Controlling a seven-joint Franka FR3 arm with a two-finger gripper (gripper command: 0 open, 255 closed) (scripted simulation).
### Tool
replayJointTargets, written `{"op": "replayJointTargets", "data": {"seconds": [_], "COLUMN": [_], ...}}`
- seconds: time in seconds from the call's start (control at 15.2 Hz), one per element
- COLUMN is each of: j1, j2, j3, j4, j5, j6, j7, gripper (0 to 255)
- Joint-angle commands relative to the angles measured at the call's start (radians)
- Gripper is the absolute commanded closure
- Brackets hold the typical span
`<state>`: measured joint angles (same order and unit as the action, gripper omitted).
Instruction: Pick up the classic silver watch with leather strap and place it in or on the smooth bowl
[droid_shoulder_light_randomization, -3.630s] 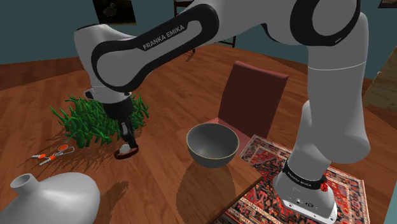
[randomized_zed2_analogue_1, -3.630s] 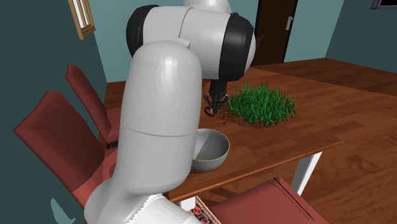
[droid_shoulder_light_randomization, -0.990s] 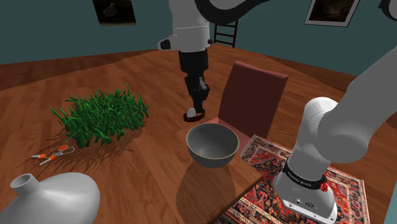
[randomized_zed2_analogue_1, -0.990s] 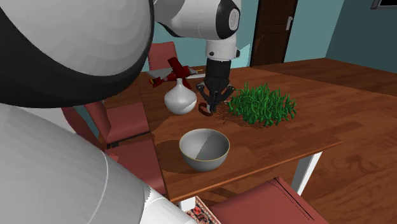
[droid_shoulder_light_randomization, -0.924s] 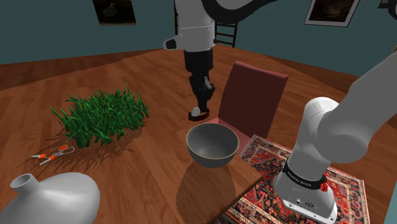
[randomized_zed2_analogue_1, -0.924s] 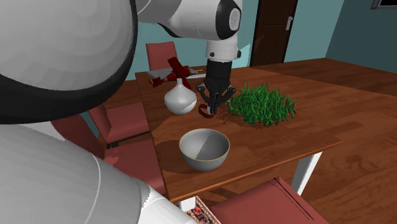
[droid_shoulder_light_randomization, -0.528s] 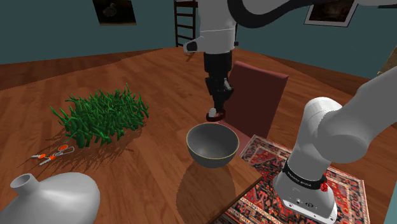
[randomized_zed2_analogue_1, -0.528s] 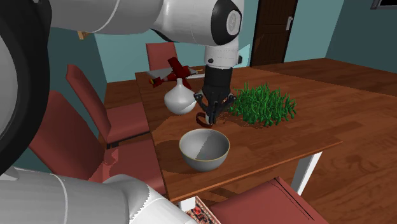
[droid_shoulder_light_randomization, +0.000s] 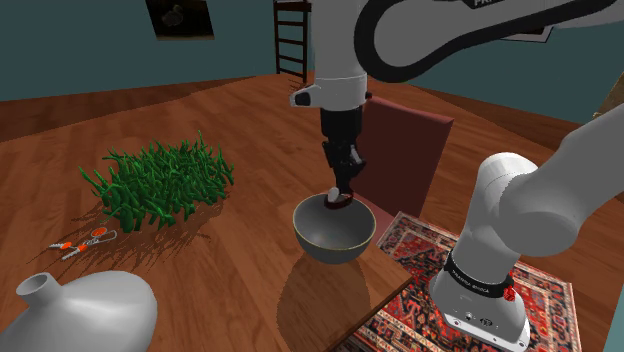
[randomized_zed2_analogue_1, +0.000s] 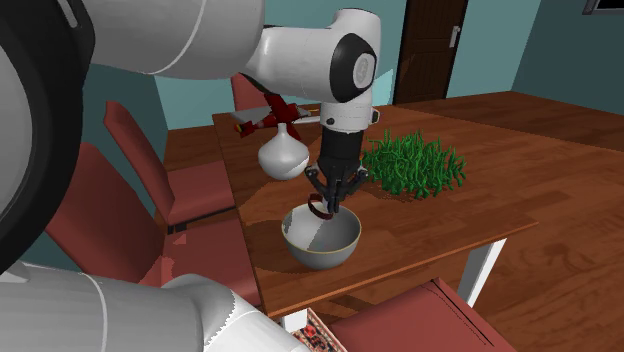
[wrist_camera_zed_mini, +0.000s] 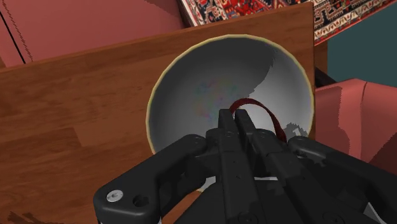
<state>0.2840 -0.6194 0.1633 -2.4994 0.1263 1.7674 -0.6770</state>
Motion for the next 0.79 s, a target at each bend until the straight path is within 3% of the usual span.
{"op": "replayJointTargets", "data": {"seconds": [0.0,0.33,0.73], "j1": [0.000,0.002,0.002], "j2": [0.006,0.020,0.020], "j3": [0.002,0.009,0.009], "j4": [-0.024,-0.077,-0.077], "j5": [0.002,0.007,0.007], "j6": [0.030,0.098,0.098], "j7": [-0.001,-0.003,-0.003], "gripper": [255,255,255]}}
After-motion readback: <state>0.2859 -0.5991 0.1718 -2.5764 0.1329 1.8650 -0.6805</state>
